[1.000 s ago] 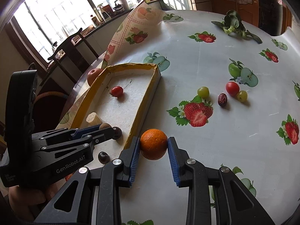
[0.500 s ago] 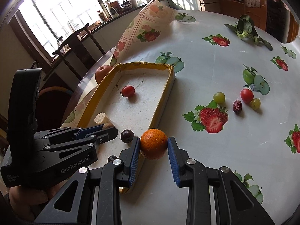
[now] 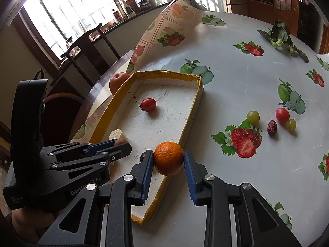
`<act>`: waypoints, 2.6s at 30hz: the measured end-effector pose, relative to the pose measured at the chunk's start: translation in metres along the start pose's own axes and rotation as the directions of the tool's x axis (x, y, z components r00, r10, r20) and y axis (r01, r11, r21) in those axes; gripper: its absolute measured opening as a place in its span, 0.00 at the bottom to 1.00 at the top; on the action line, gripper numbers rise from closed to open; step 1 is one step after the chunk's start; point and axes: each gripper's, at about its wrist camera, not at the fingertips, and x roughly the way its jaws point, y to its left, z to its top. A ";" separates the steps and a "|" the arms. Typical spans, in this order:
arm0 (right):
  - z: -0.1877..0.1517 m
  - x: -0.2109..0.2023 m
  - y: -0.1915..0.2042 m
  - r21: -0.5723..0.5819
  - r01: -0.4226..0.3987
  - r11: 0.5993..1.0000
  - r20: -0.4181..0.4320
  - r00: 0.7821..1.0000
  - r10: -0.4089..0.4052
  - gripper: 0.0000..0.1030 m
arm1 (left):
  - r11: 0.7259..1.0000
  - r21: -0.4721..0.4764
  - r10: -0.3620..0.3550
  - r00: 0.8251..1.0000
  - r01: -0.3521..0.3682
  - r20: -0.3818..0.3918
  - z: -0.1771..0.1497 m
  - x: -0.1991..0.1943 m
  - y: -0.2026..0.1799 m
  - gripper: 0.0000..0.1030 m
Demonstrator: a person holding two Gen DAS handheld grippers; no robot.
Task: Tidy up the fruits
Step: 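Carry the kiwi and mandarin into the tray and open both grippers, then withdraw both grippers from the tray toward the remaining fruits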
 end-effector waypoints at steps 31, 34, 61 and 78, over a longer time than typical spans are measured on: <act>0.049 0.118 0.017 -0.072 -0.028 0.997 -0.127 0.992 0.018 0.30 | 0.994 -0.070 0.078 0.992 -0.085 -0.095 0.068 0.082 0.056 0.18; 0.050 0.119 0.017 -0.074 -0.033 0.997 -0.117 0.993 0.024 0.30 | 0.993 -0.051 0.102 0.991 -0.107 -0.089 0.069 0.083 0.053 0.18; 0.030 0.041 -0.003 -0.037 0.002 0.999 -0.017 1.000 -0.003 0.51 | 0.993 -0.063 0.100 0.994 -0.102 -0.033 0.049 0.030 0.030 0.40; -0.004 -0.012 -0.064 0.095 0.074 0.993 0.018 0.997 -0.076 0.51 | 0.999 -0.007 0.048 0.998 -0.048 -0.031 0.037 0.018 -0.017 0.40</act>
